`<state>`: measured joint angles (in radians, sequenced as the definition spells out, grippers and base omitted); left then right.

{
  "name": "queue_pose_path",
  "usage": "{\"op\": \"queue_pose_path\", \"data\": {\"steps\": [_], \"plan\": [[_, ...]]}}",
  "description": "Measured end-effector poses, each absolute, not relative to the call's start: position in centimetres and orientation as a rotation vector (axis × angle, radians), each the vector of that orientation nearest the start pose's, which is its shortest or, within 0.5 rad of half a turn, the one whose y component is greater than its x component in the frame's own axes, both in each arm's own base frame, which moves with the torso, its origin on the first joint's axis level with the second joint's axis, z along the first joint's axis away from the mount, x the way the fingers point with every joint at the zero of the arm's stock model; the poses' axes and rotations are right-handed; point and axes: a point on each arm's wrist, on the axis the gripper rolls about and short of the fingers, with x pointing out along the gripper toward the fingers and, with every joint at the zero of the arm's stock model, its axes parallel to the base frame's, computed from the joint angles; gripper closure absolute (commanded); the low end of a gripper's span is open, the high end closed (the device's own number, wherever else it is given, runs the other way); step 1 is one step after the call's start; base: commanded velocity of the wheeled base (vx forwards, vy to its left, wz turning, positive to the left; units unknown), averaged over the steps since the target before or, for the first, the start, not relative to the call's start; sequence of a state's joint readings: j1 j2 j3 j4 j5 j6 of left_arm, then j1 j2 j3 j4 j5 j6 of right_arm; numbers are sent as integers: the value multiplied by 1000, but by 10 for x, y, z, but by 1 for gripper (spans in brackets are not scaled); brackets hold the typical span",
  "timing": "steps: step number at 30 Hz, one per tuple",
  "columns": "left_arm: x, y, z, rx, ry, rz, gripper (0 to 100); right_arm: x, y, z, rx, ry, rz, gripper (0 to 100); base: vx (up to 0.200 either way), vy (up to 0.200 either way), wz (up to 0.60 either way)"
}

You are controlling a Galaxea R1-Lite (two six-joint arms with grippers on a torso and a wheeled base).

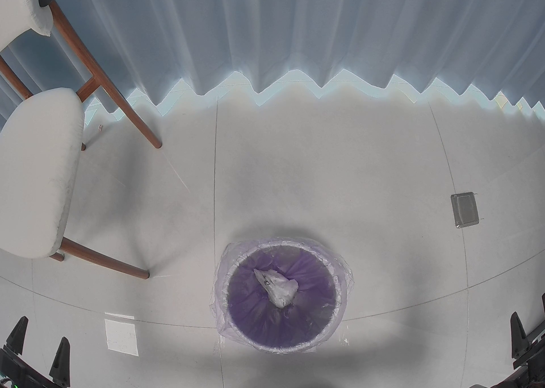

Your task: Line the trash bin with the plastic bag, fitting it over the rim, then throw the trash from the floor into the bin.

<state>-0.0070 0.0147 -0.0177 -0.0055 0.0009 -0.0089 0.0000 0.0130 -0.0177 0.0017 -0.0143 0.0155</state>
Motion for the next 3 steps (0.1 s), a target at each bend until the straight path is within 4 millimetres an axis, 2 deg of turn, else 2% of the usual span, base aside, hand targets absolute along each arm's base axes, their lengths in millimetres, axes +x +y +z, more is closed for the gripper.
{"op": "queue_pose_path", "data": {"steps": [3], "plan": [[-23,0,81,-9,-8,-6,0,-23,0,81,15,-3,-14,0,0,0,0]]}}
